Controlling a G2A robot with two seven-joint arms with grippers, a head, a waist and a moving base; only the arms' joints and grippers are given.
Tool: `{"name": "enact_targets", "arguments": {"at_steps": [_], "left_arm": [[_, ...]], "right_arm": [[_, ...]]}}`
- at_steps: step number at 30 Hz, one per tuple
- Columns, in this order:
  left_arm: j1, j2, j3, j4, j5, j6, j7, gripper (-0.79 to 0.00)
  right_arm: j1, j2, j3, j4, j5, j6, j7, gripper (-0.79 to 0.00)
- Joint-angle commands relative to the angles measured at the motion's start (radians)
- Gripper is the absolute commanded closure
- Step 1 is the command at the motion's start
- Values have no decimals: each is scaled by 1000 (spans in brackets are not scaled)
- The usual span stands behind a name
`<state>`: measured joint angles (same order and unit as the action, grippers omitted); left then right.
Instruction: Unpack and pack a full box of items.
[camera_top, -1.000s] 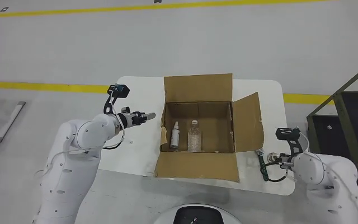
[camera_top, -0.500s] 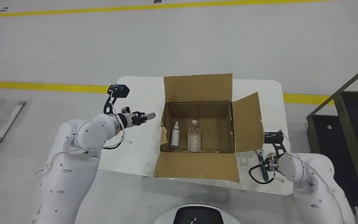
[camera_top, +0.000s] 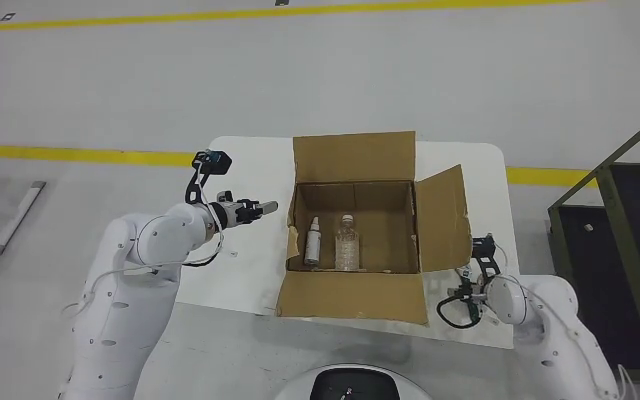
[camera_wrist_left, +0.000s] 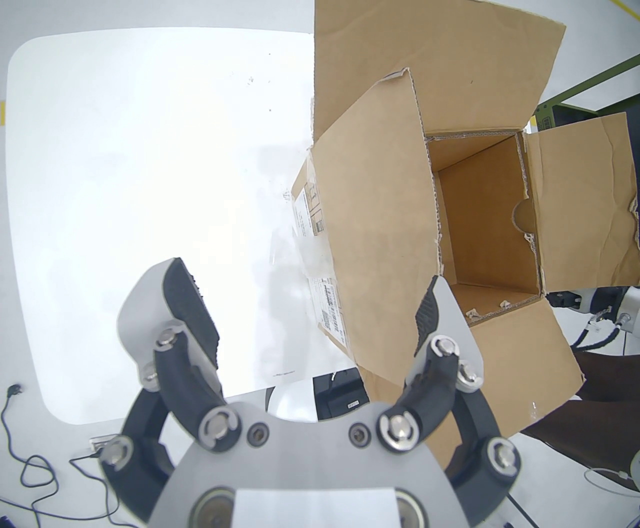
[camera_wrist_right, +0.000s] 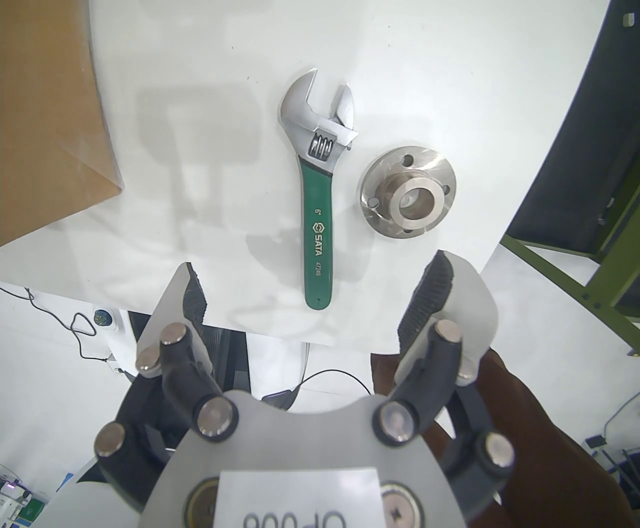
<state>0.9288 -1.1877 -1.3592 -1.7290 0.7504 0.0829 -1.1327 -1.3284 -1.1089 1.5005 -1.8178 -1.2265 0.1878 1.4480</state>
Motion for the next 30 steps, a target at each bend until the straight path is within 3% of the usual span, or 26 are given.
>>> {"name": "enact_targets", "arguments": {"at_steps": [1, 4, 10, 13, 30], "left_arm": [[0, 0, 0, 0, 0, 0, 0, -785], [0, 0, 0, 0, 0, 0, 0, -785], [0, 0, 0, 0, 0, 0, 0, -785], [0, 0, 0, 0, 0, 0, 0, -785], [0, 0, 0, 0, 0, 0, 0, -785]], "right_arm": [[13, -1, -7, 19, -7, 0, 1, -243], [31, -2, -18, 40, -15, -4, 10, -175], [59, -5, -42, 92, -31, -8, 16, -234], [66, -6, -48, 103, -35, -5, 18, -329], [88, -11, -60, 164, -46, -5, 15, -320]]}}
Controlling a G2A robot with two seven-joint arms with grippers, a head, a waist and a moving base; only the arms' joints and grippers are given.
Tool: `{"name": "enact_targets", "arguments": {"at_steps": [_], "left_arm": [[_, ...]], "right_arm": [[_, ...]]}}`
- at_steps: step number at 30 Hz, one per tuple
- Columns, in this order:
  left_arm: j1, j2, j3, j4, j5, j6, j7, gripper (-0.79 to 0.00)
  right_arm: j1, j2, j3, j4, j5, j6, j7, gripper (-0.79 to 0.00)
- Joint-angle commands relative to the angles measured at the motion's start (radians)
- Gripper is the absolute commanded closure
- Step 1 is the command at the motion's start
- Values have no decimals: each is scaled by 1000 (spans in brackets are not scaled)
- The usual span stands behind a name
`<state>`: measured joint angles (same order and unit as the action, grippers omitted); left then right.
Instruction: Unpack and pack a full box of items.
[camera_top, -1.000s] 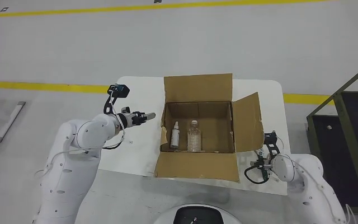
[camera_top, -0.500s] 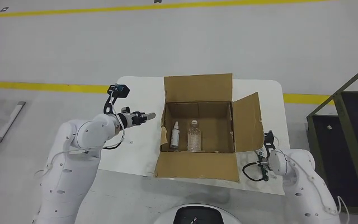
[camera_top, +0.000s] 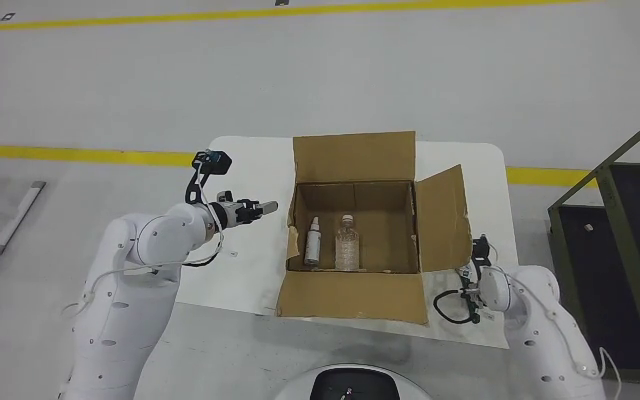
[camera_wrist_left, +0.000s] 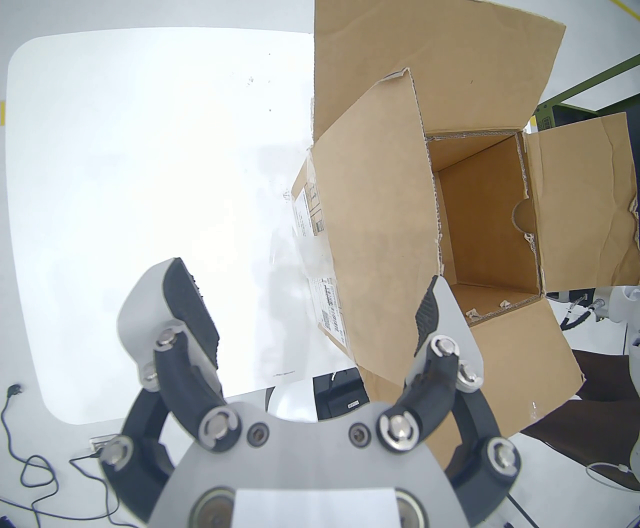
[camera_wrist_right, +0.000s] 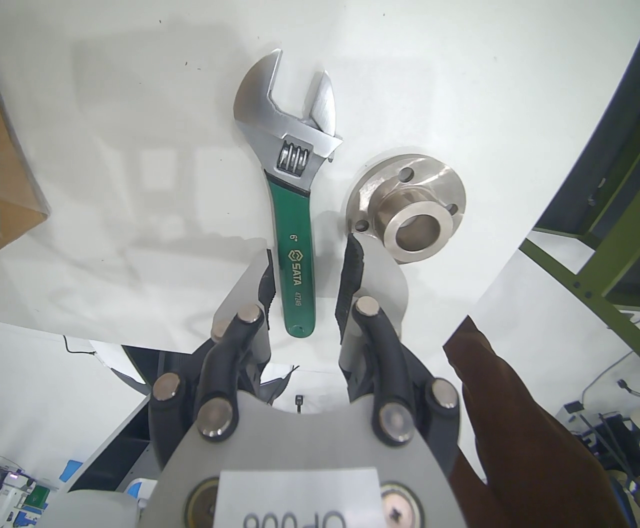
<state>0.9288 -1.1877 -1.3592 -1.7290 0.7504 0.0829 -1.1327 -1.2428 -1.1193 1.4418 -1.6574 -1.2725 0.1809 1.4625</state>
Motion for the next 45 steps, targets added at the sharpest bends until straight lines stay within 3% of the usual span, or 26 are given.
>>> {"name": "enact_targets", "arguments": {"at_steps": [1, 12, 18, 29, 37, 45], "left_arm": [[0, 0, 0, 0, 0, 0, 0, -785], [0, 0, 0, 0, 0, 0, 0, -785], [0, 0, 0, 0, 0, 0, 0, -785], [0, 0, 0, 0, 0, 0, 0, -785], [0, 0, 0, 0, 0, 0, 0, -785], [0, 0, 0, 0, 0, 0, 0, -785]], "right_arm": [[4, -1, -2, 7, 1, 2, -1, -317], [29, -7, -24, 49, -3, 3, -5, -222], [35, -9, -24, 56, 0, 5, -4, 0], [-13, 1, 118, -28, 158, -18, -11, 0], [-89, 9, 401, -130, 541, -44, -122, 0], [-176, 4, 619, -119, 1050, -227, -259, 0]]}}
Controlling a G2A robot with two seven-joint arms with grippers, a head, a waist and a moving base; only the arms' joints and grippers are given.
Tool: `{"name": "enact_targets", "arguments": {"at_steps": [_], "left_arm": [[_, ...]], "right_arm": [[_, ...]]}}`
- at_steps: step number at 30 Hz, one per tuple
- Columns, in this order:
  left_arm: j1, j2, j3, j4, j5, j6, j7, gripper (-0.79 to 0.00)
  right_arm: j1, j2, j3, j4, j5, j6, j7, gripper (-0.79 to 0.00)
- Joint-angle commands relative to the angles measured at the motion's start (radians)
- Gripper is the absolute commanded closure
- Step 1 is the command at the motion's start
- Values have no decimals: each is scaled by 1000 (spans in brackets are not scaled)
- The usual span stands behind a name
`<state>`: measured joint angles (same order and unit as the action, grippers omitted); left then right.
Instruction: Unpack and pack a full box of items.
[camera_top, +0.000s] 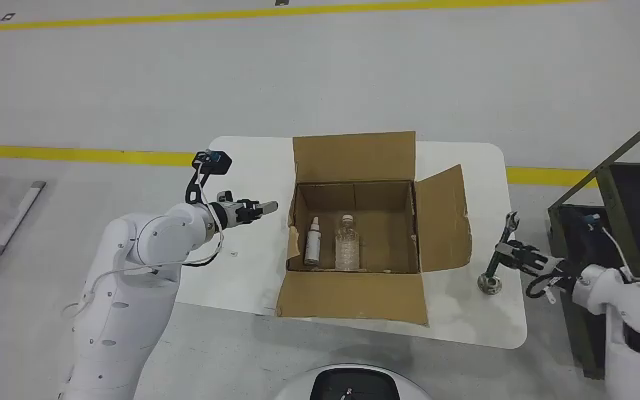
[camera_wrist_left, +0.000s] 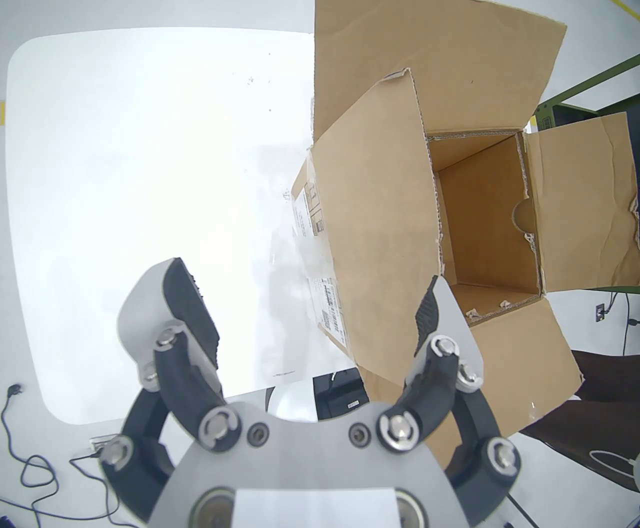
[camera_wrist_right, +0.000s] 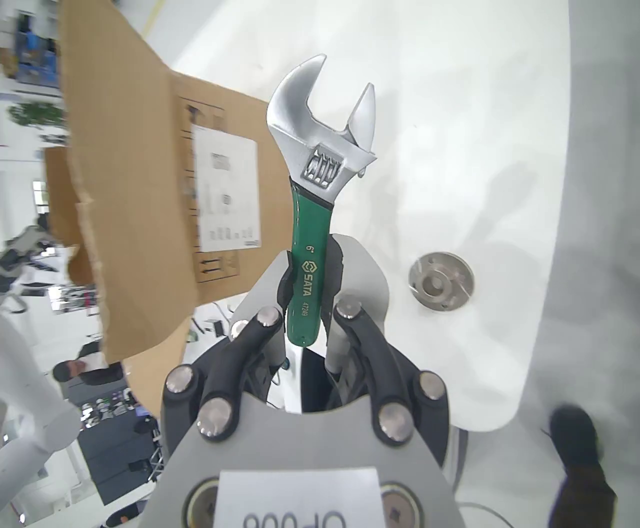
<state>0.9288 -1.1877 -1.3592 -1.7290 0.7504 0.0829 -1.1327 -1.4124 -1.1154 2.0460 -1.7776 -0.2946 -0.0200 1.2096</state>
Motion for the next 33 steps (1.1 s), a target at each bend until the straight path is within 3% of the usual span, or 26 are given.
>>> {"name": "enact_targets", "arguments": {"at_steps": [1, 14, 21, 28, 33], "left_arm": [[0, 0, 0, 0, 0, 0, 0, -785], [0, 0, 0, 0, 0, 0, 0, -785], [0, 0, 0, 0, 0, 0, 0, -785], [0, 0, 0, 0, 0, 0, 0, -785], [0, 0, 0, 0, 0, 0, 0, -785]], "right_arm": [[-13, 0, 24, 8, 110, -43, -8, 0], [-11, 18, 58, 95, 410, -172, 4, 0], [14, 29, 44, 129, 592, -241, 69, 0], [76, 44, -19, 125, 637, -245, 112, 0], [132, 53, -118, 83, 568, -185, 116, 0]]}}
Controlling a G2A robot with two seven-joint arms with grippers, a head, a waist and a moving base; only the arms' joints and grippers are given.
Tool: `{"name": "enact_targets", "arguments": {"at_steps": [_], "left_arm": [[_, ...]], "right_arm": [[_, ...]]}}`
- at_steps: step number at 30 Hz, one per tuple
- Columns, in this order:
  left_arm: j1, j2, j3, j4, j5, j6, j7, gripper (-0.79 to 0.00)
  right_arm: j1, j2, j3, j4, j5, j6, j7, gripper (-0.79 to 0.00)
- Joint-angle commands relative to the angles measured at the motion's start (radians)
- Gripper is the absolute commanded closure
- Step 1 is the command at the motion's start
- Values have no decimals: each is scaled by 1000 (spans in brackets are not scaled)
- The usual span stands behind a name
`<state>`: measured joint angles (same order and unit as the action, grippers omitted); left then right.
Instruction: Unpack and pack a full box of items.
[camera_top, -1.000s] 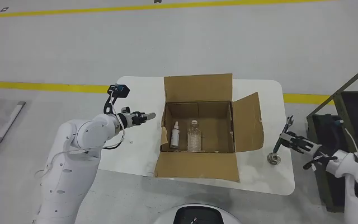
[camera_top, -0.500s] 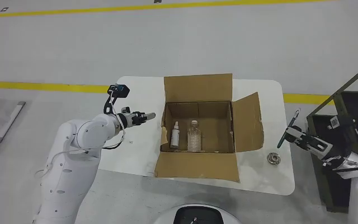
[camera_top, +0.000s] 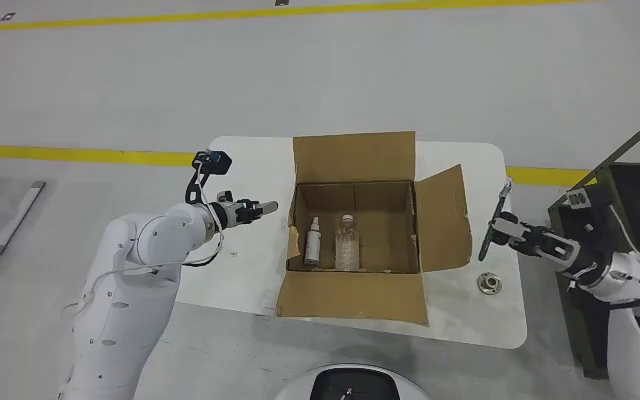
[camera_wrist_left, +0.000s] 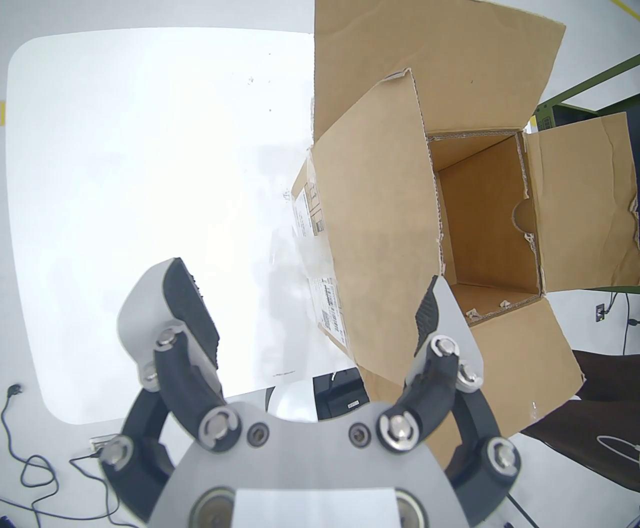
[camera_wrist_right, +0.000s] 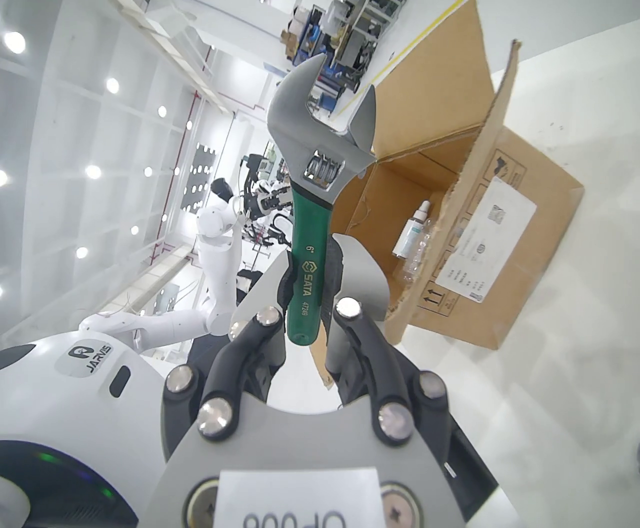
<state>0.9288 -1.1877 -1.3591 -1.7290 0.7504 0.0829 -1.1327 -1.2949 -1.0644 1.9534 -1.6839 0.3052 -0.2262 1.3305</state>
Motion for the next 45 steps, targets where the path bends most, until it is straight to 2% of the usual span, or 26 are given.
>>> {"name": "enact_targets", "arguments": {"at_steps": [1, 8, 16, 22, 27, 35, 45], "left_arm": [[0, 0, 0, 0, 0, 0, 0, -785], [0, 0, 0, 0, 0, 0, 0, -785], [0, 0, 0, 0, 0, 0, 0, -785], [0, 0, 0, 0, 0, 0, 0, -785], [0, 0, 0, 0, 0, 0, 0, -785], [0, 0, 0, 0, 0, 0, 0, -785], [0, 0, 0, 0, 0, 0, 0, -785]], "right_arm": [[29, 4, -54, -26, -57, 37, -12, 0], [128, 4, -267, -70, -223, 171, -105, 0], [254, -7, -594, -108, -691, 399, -258, 0], [364, -42, -871, -1, -971, 575, -338, 0], [464, -86, -1032, 142, -1036, 675, -370, 0], [619, -182, -1214, 406, -993, 784, -422, 0], [758, -308, -1364, 705, -916, 822, -416, 0]]}}
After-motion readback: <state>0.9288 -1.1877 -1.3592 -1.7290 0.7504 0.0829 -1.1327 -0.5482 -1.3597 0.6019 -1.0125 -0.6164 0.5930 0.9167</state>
